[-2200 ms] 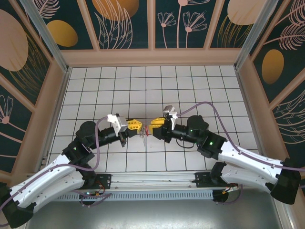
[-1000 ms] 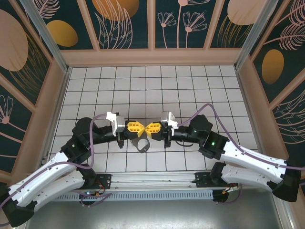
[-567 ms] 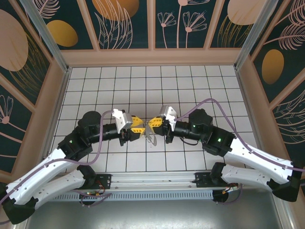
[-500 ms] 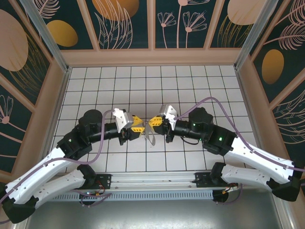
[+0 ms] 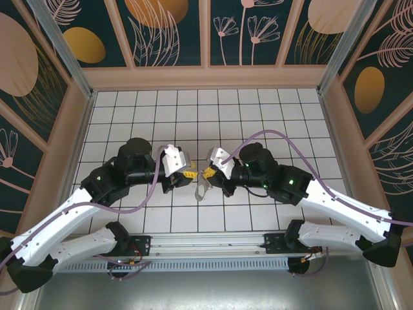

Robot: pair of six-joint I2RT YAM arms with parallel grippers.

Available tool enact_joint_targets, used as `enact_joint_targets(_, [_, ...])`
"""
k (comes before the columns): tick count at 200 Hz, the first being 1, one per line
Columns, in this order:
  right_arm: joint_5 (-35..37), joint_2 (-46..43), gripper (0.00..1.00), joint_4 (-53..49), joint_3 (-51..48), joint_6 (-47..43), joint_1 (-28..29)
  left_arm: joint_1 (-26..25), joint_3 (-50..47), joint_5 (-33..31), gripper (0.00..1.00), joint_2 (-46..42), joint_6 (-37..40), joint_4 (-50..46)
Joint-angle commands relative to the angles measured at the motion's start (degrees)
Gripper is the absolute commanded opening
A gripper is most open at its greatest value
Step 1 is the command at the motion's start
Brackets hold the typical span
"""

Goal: Put the keys on the keyring

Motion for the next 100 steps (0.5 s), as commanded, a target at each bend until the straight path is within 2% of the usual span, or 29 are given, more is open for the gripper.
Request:
enact_joint_targets(1, [-0.76,0.35,0.0,-0.04,2.78,-1.37,0.23,-0.19,1.74,1.88,0.28,1.12,2.41,-2.19])
enact_joint_targets(51, [-2.52,1.11,0.0,0.56,2.54,-1.91,0.2,-0.14,1.96,4.17,0.23,3.46,3.32,-1.76])
enact_joint_targets(81, [-3.3,1.42,0.0,1.01,2.17,-1.91,0.19,-0.16,1.66,5.29,0.11,4.21,3.22,-0.57])
enact_joint_targets(92, [-3.35,1.44,0.0,1.19,2.01,-1.75,0.2,-0.11,1.31,5.76,0.0,4.22,2.92,0.07])
enact_joint_targets(100, [-3.21,1.56,0.0,1.2,2.05,-1.75,0.19,-0.15,1.11,6.29,0.0,4.13,2.7,0.57])
